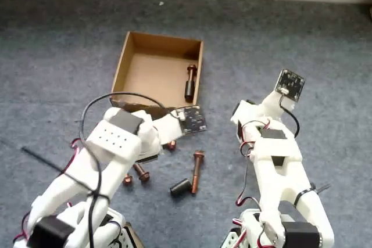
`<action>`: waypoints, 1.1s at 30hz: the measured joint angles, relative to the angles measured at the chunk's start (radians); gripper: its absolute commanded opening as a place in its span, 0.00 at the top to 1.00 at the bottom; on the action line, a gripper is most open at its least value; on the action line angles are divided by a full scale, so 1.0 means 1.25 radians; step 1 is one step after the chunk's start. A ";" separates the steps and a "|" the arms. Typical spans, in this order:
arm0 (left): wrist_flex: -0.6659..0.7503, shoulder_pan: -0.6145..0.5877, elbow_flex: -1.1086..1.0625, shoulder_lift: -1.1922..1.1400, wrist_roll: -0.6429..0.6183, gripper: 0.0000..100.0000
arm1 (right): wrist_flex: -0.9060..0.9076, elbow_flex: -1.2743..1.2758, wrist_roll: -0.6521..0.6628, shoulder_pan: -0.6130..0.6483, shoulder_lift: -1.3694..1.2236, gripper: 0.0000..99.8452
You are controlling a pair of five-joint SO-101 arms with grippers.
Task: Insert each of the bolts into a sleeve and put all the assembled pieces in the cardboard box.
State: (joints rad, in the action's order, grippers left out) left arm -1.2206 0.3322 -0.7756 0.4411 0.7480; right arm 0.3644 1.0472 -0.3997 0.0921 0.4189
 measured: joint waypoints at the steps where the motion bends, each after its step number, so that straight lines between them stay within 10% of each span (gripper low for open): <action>1: 0.000 0.011 0.016 -0.029 0.001 0.82 | 0.000 0.000 0.000 0.000 0.000 1.00; 33: 0.151 0.029 0.230 -0.441 -0.041 0.80 | 0.000 0.000 0.000 -0.038 0.000 1.00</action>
State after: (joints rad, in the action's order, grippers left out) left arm -1.0319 0.3690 -0.4887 -0.1097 0.6974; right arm 0.3644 1.0472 -0.3997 0.0445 0.4189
